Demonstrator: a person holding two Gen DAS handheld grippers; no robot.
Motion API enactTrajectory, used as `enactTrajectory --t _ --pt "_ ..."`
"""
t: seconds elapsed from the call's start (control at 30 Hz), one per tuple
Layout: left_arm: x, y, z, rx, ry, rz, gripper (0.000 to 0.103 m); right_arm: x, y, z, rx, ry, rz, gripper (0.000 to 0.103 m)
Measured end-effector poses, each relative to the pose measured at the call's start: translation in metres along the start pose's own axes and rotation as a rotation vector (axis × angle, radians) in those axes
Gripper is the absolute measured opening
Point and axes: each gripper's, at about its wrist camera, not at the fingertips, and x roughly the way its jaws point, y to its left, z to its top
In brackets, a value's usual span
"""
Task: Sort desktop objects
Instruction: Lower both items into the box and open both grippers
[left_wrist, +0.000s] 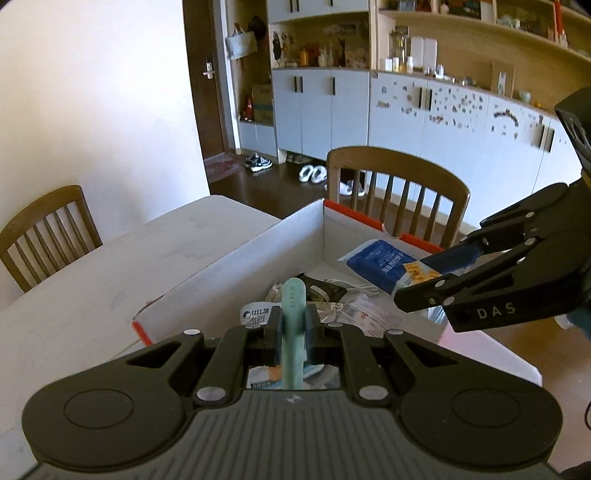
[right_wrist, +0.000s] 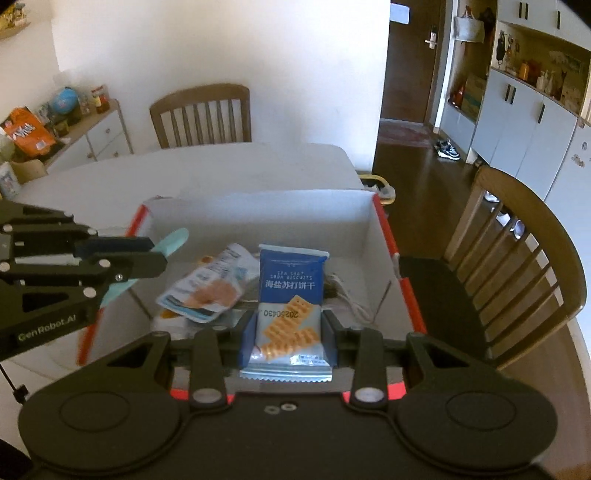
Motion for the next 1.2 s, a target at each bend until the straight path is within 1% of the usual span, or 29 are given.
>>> enactTrajectory --t 0.37,0.63,0.8,0.97,1.13,1.2 --pt "0.060 0.005 0.012 -0.007 0.117 0.016 0.010 0.055 -0.020 0.009 -0.023 0.079 -0.019 0.037" --pt "0.085 0.007 0.011 0.000 0.190 0.008 0.010 0.079 -0.021 0.008 -0.052 0.108 -0.037 0.037" --pt "0.095 0.008 0.008 0.004 0.233 -0.006 0.010 0.086 -0.020 0.005 -0.064 0.119 -0.044 0.037" --pt "0.099 0.009 0.011 0.010 0.250 -0.022 0.010 0.089 -0.020 0.006 -0.078 0.130 -0.053 0.037" --pt "0.103 0.010 0.015 0.013 0.276 -0.054 0.010 0.087 -0.020 0.005 -0.075 0.128 -0.047 0.040" --pt "0.102 0.009 0.014 0.021 0.281 -0.054 0.011 0.084 -0.021 0.006 -0.074 0.123 -0.042 0.044"
